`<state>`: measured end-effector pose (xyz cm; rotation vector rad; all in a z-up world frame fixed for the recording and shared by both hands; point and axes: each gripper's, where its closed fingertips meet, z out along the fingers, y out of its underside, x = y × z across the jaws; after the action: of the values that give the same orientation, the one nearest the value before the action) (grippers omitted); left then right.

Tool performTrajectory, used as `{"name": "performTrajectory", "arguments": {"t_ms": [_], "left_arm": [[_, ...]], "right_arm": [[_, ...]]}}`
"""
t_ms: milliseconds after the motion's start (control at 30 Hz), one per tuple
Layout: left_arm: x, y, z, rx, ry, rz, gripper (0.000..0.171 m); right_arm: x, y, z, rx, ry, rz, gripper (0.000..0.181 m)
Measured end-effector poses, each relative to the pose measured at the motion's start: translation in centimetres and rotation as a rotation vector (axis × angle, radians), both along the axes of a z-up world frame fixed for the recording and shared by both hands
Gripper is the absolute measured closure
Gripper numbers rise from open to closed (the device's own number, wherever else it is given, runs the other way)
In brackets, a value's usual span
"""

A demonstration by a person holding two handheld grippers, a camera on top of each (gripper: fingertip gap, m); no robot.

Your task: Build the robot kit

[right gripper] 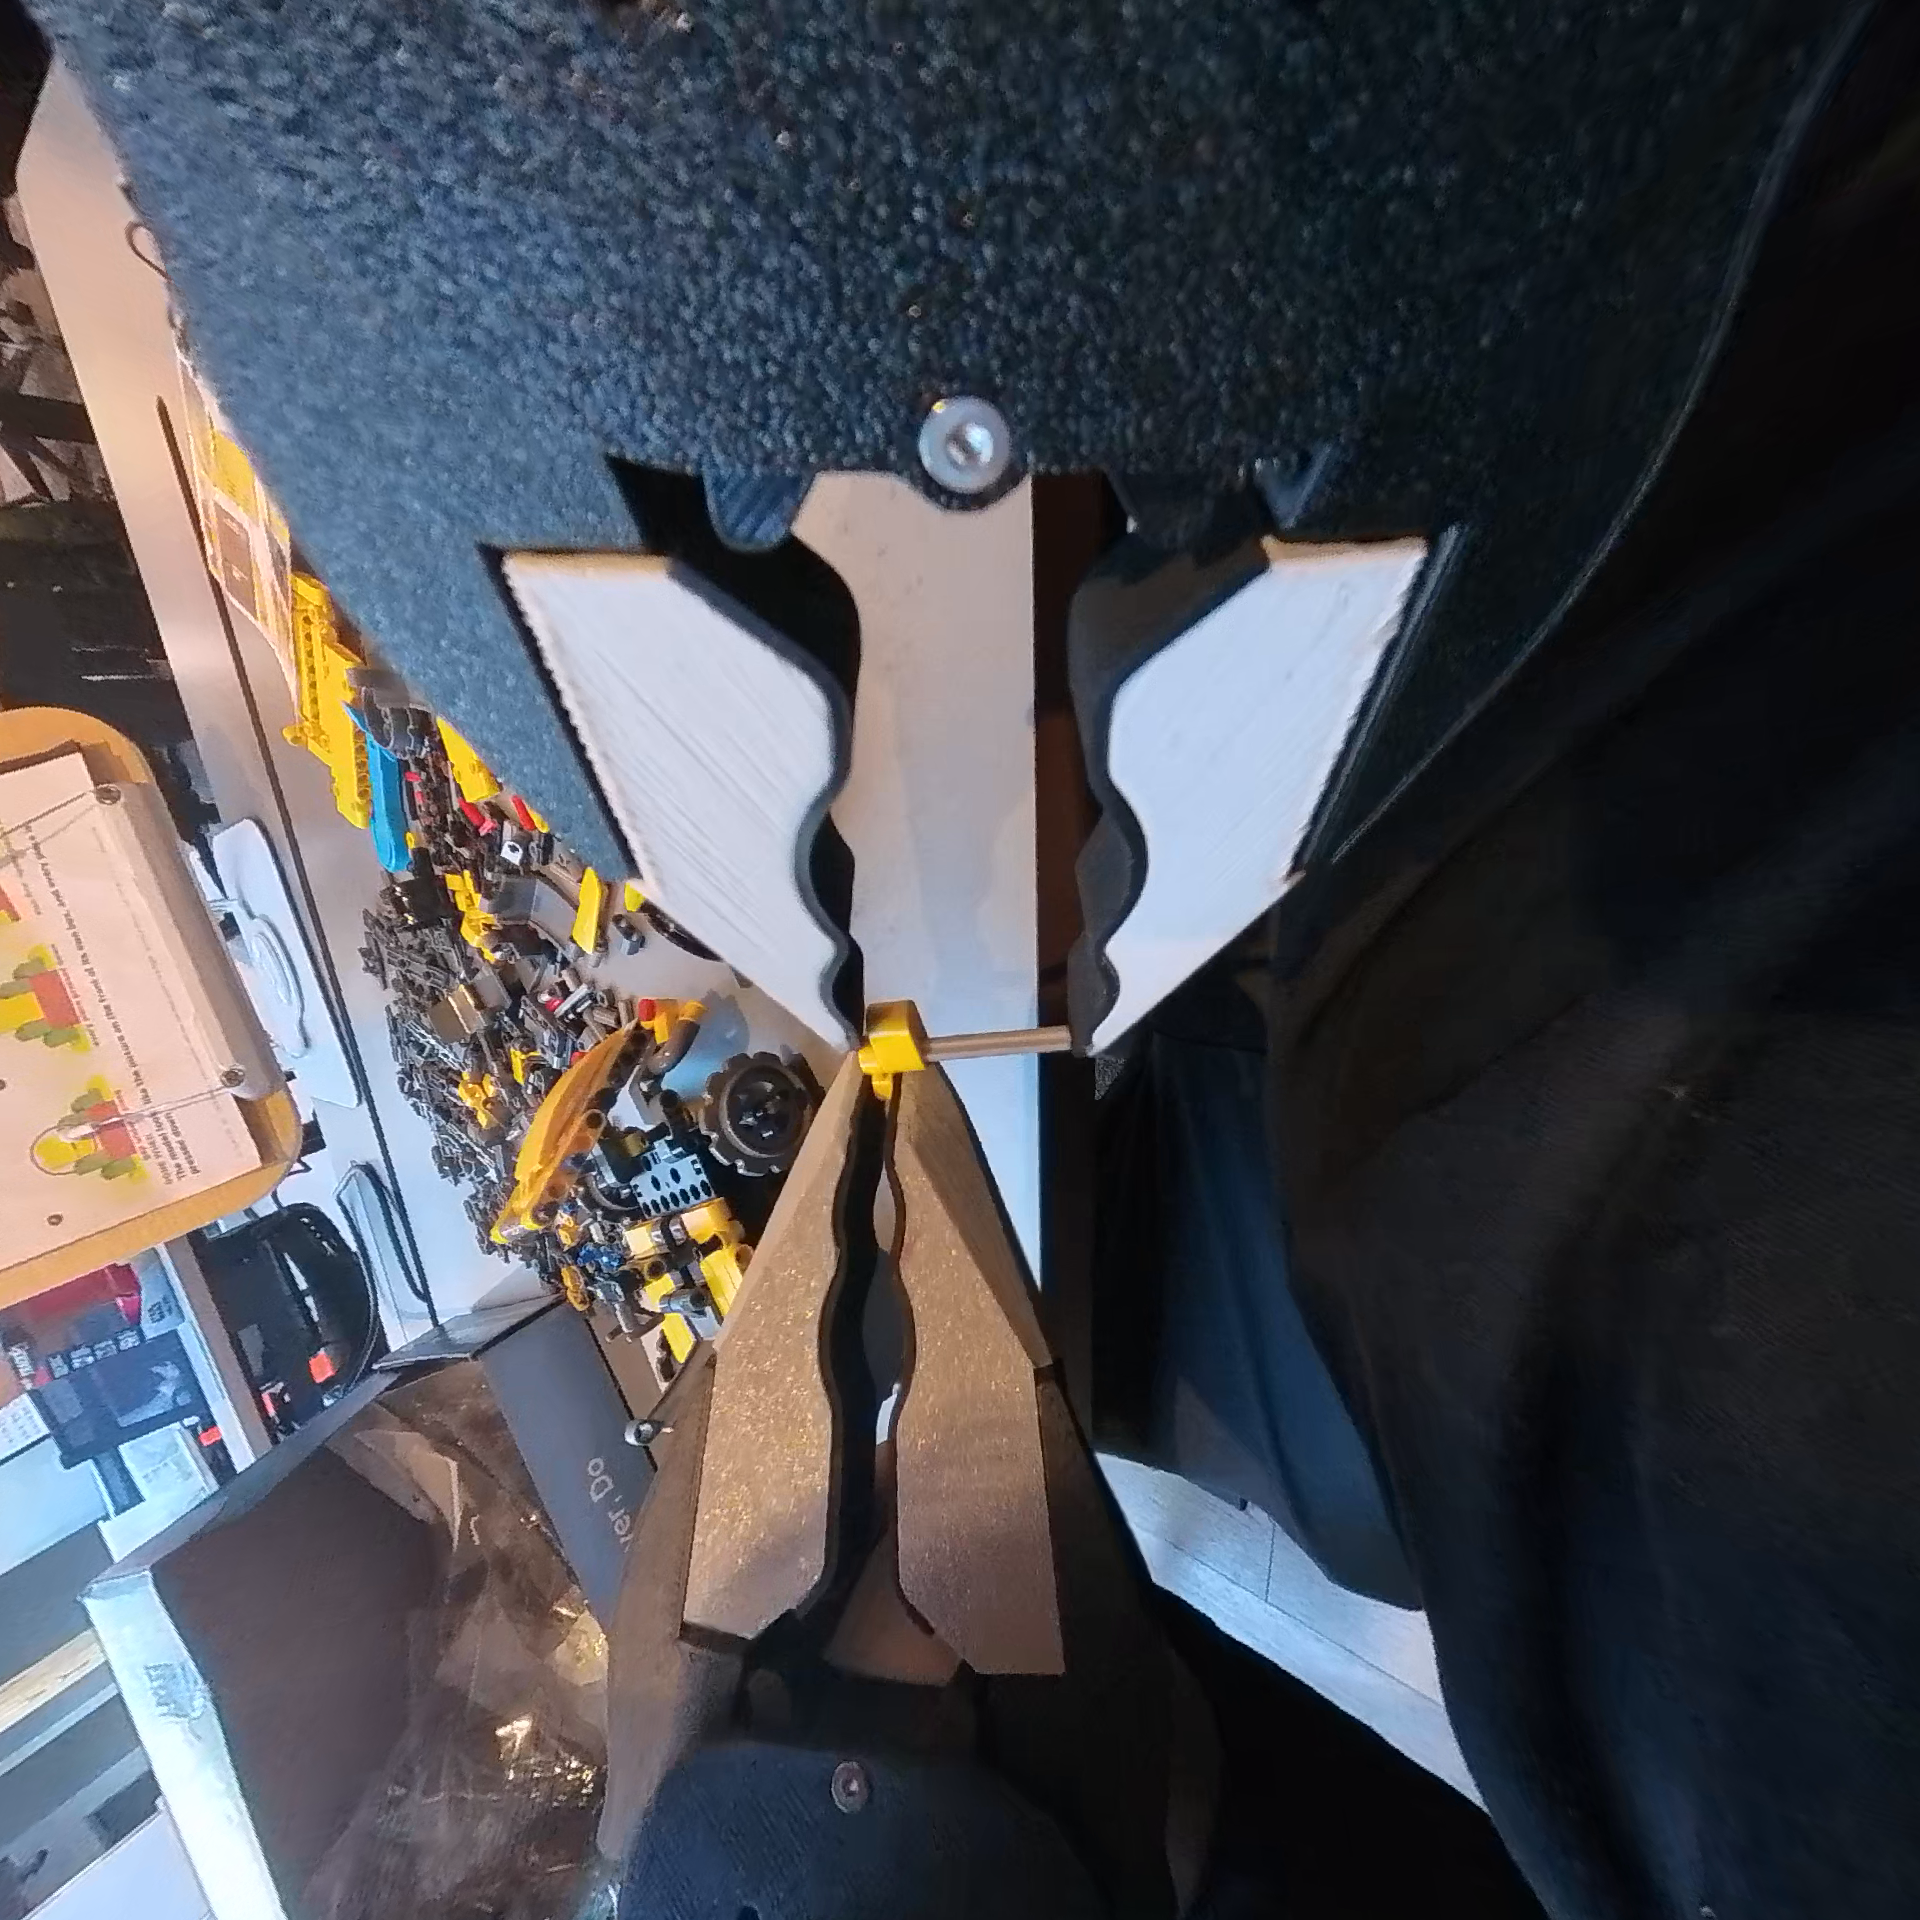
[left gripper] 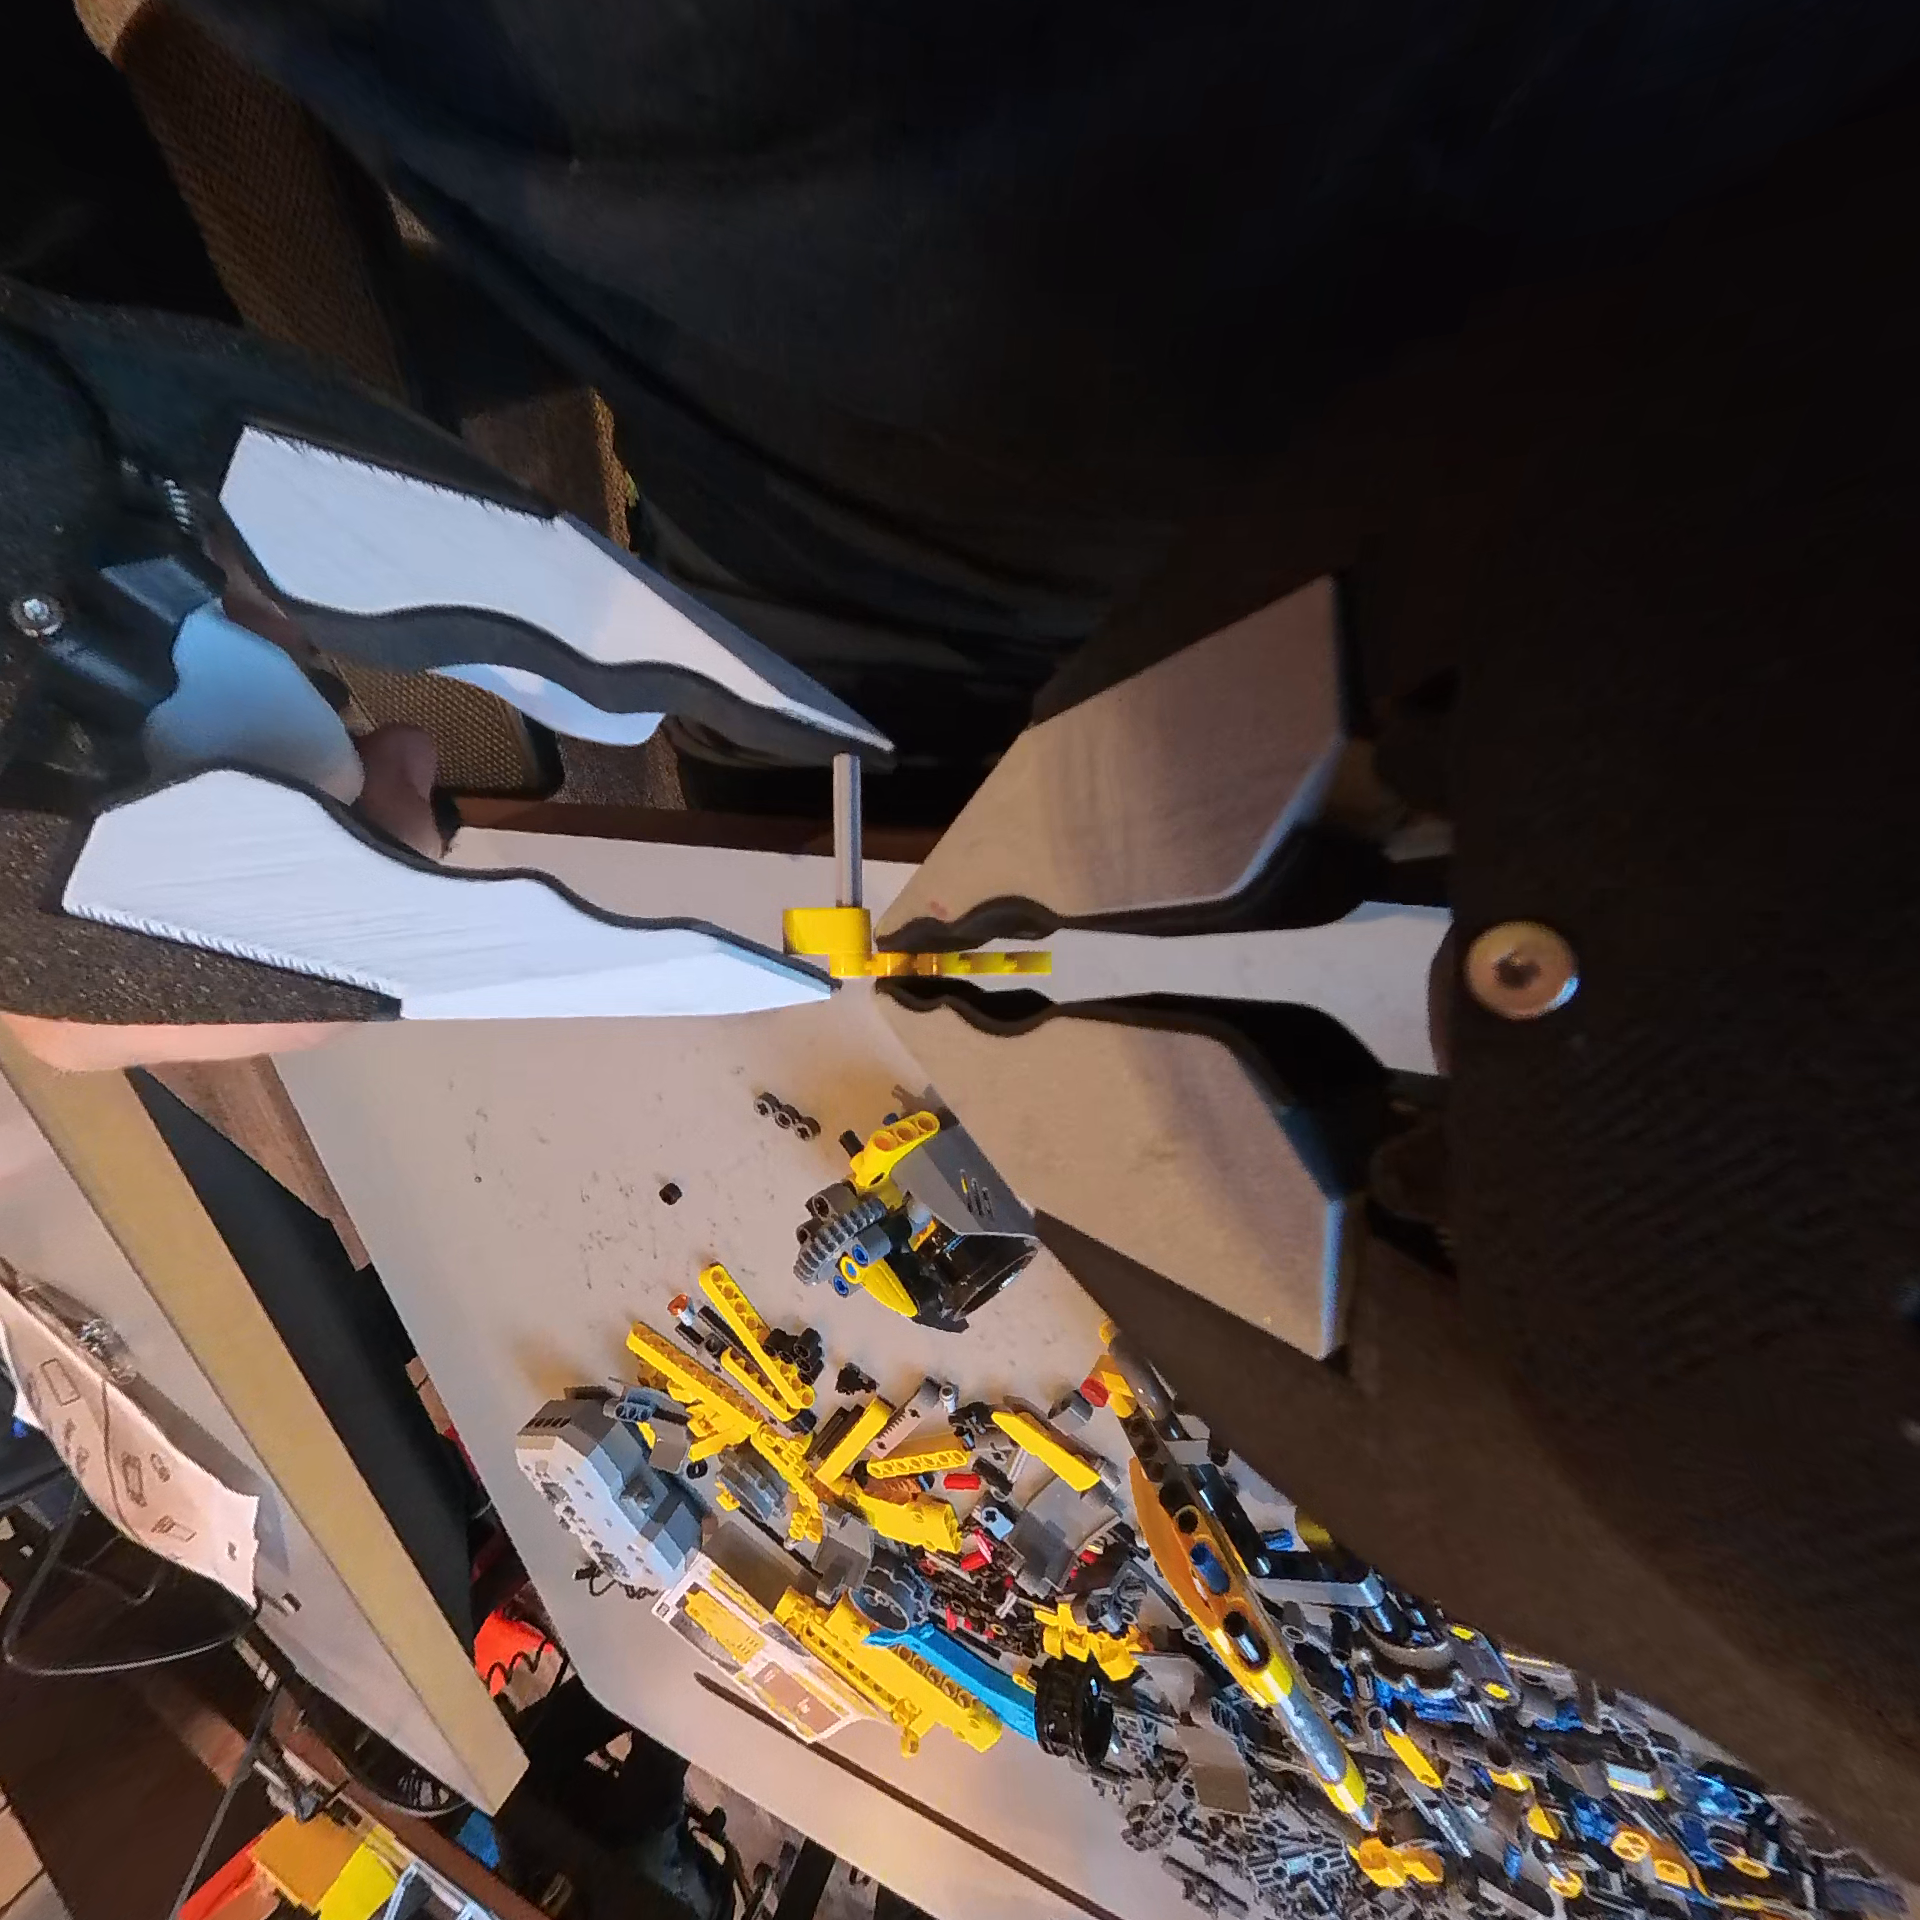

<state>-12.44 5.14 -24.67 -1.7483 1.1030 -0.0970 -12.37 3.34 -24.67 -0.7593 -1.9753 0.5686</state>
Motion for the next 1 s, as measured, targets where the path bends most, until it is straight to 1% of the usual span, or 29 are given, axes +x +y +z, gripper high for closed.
{"name": "performTrajectory", "arguments": {"t_ms": [233,400,700,1000], "left_arm": [[0.0,-0.2,-0.2,-0.02,0.006,0.008,0.171],[0.1,-0.4,-1.0,-0.036,0.044,0.008,0.171],[0.3,-1.1,-1.9,-0.071,0.08,-0.028,0.171],[0.3,-1.1,-1.9,-0.053,0.096,-0.032,0.171]], "right_arm": [[0.0,-0.2,-0.1,0.042,-0.016,-0.004,0.143],[0.1,-0.4,-0.8,0.041,-0.056,0.002,0.143],[0.4,-1.1,-1.6,0.013,-0.094,0.011,0.144],[0.3,-1.2,-1.5,-0.019,-0.091,0.013,0.144]]}}
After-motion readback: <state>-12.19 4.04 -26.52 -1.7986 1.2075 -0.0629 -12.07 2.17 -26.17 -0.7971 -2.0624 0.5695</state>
